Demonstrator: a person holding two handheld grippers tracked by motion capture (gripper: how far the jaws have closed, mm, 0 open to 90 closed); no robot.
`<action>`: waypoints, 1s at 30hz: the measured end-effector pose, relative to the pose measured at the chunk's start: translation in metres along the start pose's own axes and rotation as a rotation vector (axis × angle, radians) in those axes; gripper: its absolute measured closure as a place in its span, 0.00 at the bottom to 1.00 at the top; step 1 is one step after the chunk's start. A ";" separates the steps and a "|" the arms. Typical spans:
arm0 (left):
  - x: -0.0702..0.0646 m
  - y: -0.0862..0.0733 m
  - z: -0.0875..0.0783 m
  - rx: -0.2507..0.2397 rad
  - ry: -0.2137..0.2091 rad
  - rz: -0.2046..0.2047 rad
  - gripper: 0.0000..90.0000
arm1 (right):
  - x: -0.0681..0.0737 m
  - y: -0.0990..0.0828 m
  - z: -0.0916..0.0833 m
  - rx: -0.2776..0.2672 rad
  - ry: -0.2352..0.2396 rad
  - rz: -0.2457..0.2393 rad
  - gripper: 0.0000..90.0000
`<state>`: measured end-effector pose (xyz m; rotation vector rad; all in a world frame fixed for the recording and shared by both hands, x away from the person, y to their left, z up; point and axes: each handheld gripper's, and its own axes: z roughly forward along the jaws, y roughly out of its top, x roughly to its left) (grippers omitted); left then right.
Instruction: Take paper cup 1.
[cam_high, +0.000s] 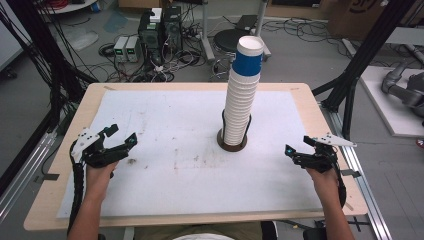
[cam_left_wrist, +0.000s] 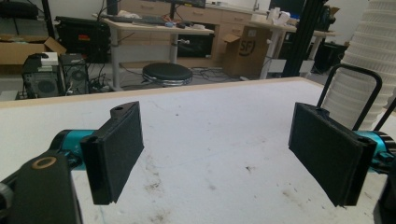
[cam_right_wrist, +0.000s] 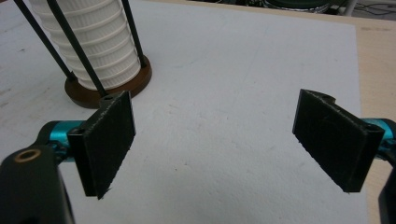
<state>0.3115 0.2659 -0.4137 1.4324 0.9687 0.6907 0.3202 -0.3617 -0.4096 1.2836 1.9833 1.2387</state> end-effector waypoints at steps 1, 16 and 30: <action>-0.001 0.000 0.001 -0.002 0.002 -0.003 0.20 | 0.000 0.000 0.000 0.000 0.002 0.001 0.15; -0.004 -0.001 0.010 0.023 -0.021 0.004 0.20 | -0.003 -0.001 -0.008 -0.016 0.030 0.020 0.15; -0.006 -0.003 -0.003 0.038 -0.047 0.019 0.20 | 0.026 0.047 -0.029 -0.104 0.097 0.045 0.15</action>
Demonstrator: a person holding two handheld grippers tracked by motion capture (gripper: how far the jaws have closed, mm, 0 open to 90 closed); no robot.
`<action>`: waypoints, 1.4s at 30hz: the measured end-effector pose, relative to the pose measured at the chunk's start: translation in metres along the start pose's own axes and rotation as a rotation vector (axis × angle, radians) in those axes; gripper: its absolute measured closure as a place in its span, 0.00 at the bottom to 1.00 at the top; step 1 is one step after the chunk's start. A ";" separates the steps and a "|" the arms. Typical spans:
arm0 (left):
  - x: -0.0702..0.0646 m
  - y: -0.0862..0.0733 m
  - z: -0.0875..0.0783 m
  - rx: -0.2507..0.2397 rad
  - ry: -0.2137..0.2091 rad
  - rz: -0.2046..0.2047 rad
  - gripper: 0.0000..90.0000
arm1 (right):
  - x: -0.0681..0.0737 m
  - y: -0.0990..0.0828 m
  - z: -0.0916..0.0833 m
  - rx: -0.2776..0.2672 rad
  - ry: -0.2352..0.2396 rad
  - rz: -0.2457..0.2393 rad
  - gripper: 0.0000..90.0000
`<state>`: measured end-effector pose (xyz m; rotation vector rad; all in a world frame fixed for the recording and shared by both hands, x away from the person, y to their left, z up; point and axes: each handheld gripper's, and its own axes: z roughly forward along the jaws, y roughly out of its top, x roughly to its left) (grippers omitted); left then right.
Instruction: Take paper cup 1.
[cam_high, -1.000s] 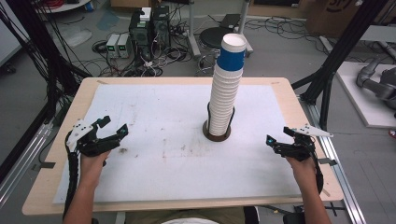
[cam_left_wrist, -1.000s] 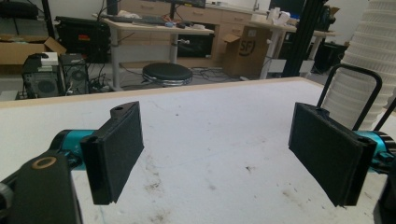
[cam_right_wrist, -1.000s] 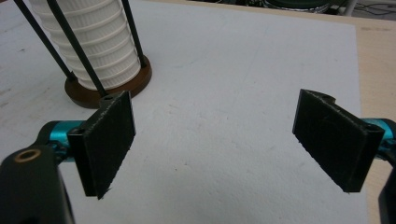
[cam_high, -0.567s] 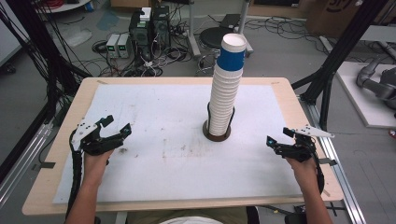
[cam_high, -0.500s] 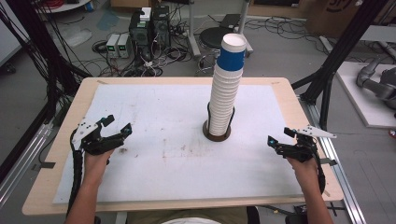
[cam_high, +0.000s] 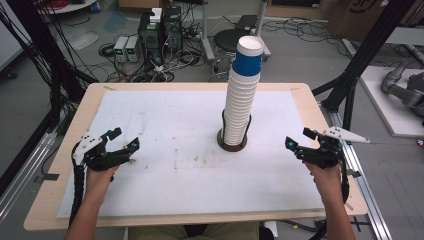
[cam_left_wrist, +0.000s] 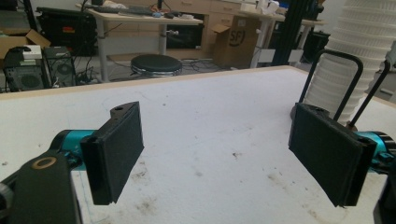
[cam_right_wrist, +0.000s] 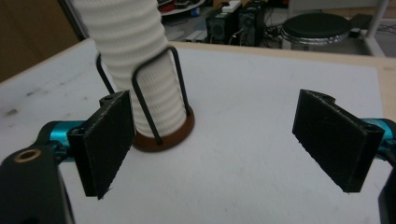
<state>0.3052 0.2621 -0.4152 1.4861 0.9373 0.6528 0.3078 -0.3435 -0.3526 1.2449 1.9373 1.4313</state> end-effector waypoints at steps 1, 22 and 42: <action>-0.002 0.002 0.000 -0.001 -0.004 0.009 0.20 | 0.003 0.010 0.001 0.001 0.012 -0.009 0.15; -0.011 -0.004 0.009 0.031 -0.043 -0.005 0.20 | 0.074 0.198 0.025 -0.042 0.153 -0.256 0.15; -0.004 -0.007 0.002 0.030 -0.027 -0.024 0.20 | 0.100 0.248 0.062 0.064 0.107 -0.295 0.15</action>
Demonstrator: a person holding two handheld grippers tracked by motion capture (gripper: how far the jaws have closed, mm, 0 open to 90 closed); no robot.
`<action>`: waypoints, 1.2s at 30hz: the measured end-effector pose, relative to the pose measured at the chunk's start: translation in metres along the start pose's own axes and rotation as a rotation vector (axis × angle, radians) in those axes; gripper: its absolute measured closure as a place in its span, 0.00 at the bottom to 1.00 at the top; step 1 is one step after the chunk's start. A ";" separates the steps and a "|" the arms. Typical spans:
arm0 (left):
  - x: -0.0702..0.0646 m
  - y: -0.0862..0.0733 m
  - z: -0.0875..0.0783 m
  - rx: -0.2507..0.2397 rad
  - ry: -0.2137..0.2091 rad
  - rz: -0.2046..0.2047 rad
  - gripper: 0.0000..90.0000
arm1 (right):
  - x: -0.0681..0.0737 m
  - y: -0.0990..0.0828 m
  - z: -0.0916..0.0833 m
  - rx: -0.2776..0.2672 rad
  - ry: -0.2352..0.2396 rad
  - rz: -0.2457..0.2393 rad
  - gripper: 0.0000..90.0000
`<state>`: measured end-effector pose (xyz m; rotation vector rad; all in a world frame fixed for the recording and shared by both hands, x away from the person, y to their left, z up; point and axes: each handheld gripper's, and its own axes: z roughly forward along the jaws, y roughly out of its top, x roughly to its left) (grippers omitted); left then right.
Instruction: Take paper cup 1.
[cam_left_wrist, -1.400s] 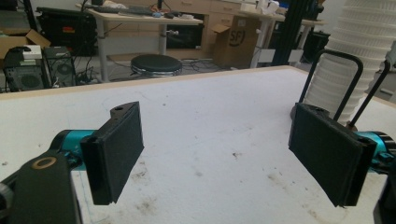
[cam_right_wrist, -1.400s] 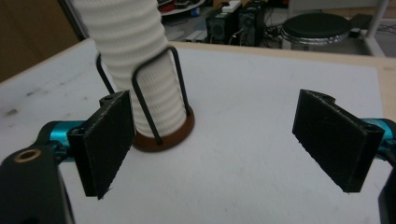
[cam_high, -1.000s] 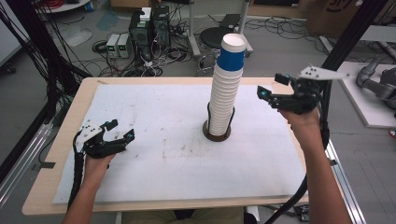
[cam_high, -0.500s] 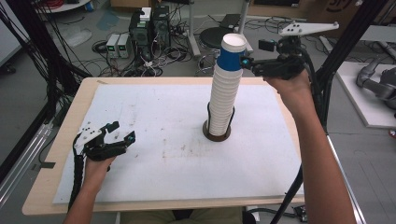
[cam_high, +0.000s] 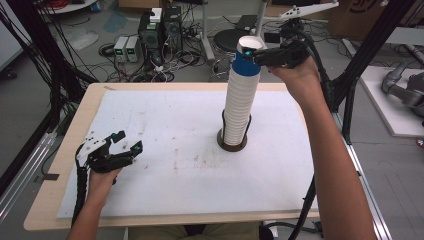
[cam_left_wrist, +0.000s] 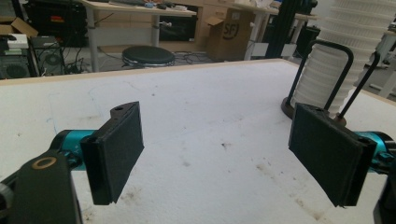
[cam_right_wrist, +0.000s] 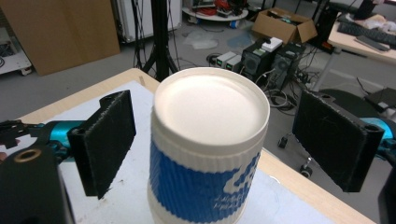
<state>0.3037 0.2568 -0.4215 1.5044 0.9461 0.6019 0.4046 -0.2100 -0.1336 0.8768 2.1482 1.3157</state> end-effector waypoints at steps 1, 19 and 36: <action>0.000 0.000 0.000 -0.001 -0.001 -0.001 0.20 | 0.000 0.000 0.003 0.009 0.000 0.005 0.15; 0.000 0.000 0.000 -0.002 -0.007 -0.003 0.20 | -0.002 0.009 0.007 0.001 0.039 -0.014 0.33; -0.004 0.001 0.001 -0.013 -0.034 0.001 0.20 | 0.003 0.032 -0.066 -0.158 0.024 -0.033 0.34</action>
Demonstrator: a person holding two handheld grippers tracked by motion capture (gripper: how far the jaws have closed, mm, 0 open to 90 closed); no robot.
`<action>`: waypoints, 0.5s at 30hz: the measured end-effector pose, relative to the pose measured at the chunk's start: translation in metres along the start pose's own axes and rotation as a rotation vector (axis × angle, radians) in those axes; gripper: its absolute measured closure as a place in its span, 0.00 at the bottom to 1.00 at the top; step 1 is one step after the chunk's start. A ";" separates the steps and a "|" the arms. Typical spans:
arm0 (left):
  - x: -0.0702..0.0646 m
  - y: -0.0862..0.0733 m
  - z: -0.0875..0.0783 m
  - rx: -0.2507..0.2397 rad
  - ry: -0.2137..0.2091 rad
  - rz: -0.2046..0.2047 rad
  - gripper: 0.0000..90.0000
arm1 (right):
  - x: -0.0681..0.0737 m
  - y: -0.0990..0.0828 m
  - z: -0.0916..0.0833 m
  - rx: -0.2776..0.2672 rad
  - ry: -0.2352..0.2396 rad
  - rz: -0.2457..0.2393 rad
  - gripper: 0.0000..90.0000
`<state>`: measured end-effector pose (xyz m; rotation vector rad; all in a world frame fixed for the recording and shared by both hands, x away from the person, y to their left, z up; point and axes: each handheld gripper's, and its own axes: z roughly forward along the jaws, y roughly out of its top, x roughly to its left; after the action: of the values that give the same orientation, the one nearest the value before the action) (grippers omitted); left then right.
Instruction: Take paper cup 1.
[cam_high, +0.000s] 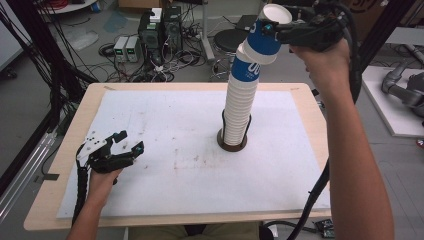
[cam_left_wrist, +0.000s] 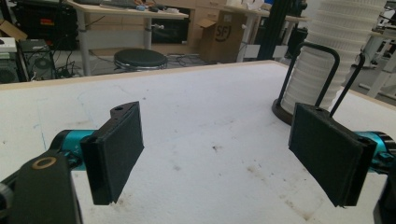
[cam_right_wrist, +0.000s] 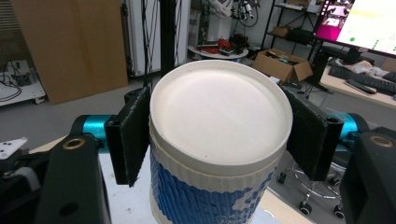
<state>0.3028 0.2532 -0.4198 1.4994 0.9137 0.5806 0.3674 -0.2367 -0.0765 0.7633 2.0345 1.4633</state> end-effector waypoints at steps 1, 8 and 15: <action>0.000 0.000 0.000 0.001 -0.001 0.001 0.20 | 0.001 0.001 -0.004 0.001 0.003 -0.001 0.34; -0.001 0.001 0.000 0.000 -0.006 0.005 0.20 | 0.007 -0.007 -0.024 0.011 0.039 0.000 0.34; -0.003 0.001 0.001 -0.003 -0.030 0.003 0.20 | 0.020 -0.043 -0.046 0.017 0.098 -0.018 0.34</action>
<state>0.3016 0.2502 -0.4180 1.5037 0.8874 0.5604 0.3154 -0.2639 -0.1064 0.6915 2.1232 1.5017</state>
